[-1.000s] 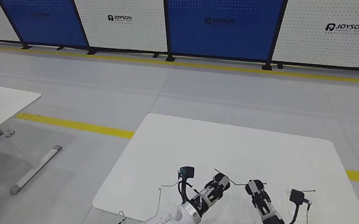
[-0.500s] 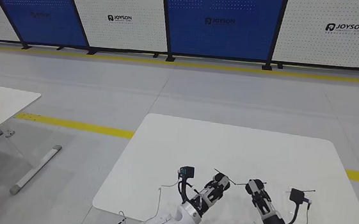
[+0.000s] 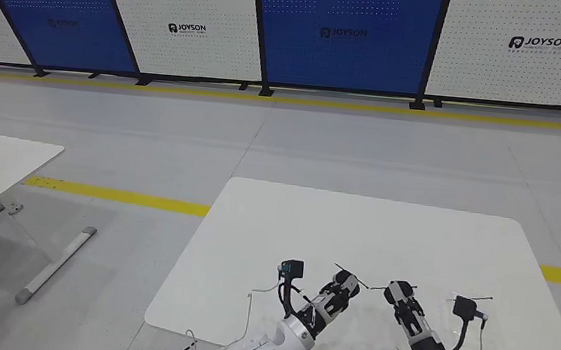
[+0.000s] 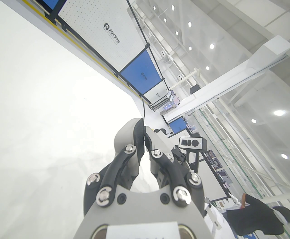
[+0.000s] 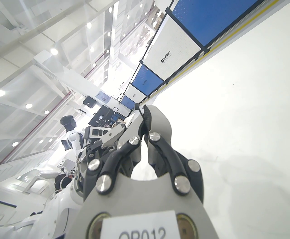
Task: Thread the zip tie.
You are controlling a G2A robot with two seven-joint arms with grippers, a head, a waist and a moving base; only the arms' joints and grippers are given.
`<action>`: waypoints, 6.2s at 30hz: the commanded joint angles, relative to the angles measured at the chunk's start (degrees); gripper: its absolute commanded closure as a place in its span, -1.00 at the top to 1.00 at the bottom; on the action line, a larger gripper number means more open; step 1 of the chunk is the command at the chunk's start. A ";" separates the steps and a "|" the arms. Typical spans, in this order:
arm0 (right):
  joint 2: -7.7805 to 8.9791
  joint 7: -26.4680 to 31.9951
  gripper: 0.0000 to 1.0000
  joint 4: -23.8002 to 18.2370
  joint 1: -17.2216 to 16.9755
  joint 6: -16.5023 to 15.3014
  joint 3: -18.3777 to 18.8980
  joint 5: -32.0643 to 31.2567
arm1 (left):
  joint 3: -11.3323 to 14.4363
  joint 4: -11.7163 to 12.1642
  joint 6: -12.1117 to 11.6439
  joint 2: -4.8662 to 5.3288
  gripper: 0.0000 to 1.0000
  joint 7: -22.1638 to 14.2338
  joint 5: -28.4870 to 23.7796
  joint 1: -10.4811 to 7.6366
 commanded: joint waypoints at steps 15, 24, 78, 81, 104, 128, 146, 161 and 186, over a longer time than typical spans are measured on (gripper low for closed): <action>-1.21 1.00 -1.00 -0.28 -0.97 -0.55 1.44 -1.28 | 0.00 0.00 0.00 0.00 -1.00 0.00 0.00 0.00; -1.85 2.15 -1.00 -0.42 -1.19 0.12 2.04 -1.73 | 0.00 0.00 0.00 0.00 -1.00 0.00 0.00 0.00; -4.41 8.53 -1.00 2.03 1.05 0.36 3.29 0.47 | -0.36 -0.26 -0.99 -1.19 -1.00 0.26 -5.55 0.75; -4.41 8.53 -1.00 2.03 1.05 0.36 3.29 0.47 | -0.38 -0.26 -1.00 -1.20 -1.00 0.38 -5.46 0.74; -4.84 4.63 -1.00 0.94 -1.97 -1.94 5.97 -0.76 | -0.13 1.36 3.67 -2.17 -1.00 7.20 -2.17 -0.03; -5.71 5.94 -1.00 1.34 -0.89 1.56 5.02 -2.20 | -0.33 1.17 7.58 -3.11 -1.00 5.01 -6.06 0.10; -6.42 5.60 -1.00 2.42 -0.43 0.25 4.54 -2.98 | -0.56 0.31 7.01 -3.17 -1.00 4.17 -6.47 0.57; -7.67 7.54 -1.00 4.31 2.26 2.52 3.47 -3.11 | -0.56 0.31 7.01 -3.17 -1.00 4.17 -6.47 0.57; -8.61 8.65 -1.00 3.98 1.21 2.00 4.99 -4.31 | -0.56 0.31 7.01 -3.17 -1.00 4.17 -6.47 0.57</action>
